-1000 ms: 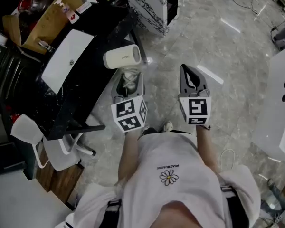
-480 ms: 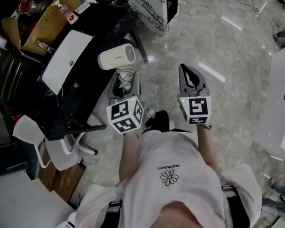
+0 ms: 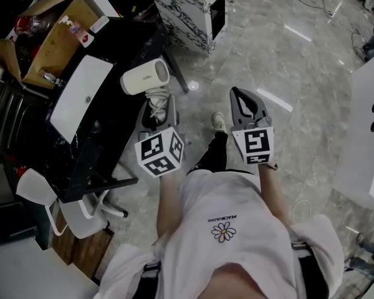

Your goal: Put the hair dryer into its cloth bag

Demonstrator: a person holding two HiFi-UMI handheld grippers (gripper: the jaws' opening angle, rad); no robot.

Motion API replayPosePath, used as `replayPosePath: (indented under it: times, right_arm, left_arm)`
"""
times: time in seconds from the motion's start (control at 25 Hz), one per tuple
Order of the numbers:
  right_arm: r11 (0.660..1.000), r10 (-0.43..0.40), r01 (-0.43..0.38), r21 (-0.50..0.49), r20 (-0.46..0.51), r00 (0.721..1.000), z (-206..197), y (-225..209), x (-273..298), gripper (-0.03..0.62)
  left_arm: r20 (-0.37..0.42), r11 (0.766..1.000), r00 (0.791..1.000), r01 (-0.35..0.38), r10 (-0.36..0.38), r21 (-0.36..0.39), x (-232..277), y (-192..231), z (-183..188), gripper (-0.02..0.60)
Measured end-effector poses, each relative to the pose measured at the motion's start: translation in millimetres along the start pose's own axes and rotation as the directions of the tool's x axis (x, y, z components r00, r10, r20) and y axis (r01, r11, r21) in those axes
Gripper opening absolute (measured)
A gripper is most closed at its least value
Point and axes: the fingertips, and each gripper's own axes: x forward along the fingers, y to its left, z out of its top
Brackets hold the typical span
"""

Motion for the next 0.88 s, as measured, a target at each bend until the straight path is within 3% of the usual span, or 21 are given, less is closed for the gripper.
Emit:
replayPosePath:
  times: [0.28,0.52,0.88]
  right_arm:
    - [0.999,0.041,-0.041,0.002,0.022,0.999,-6.3,-24.7,58.9,0.011]
    - [0.989,0.122,-0.121,-0.086,0.015,0.992,0.4,-35.8,137.0,0.011]
    - [0.946,0.279,-0.269,-0.18,0.03,0.96,43.3,-69.6,306.3,0.011]
  left_arm:
    - [0.05,1.0,0.999,-0.007,0.006,0.009,64.8,-2.7,14.2,0.261]
    - [0.038,0.999,0.999,-0.032,0.033,-0.007,138.1,8.6,26.5,0.261]
    - [0.086,0.992,0.988,-0.126,0.127,-0.024,264.9,51.8,97.9,0.261]
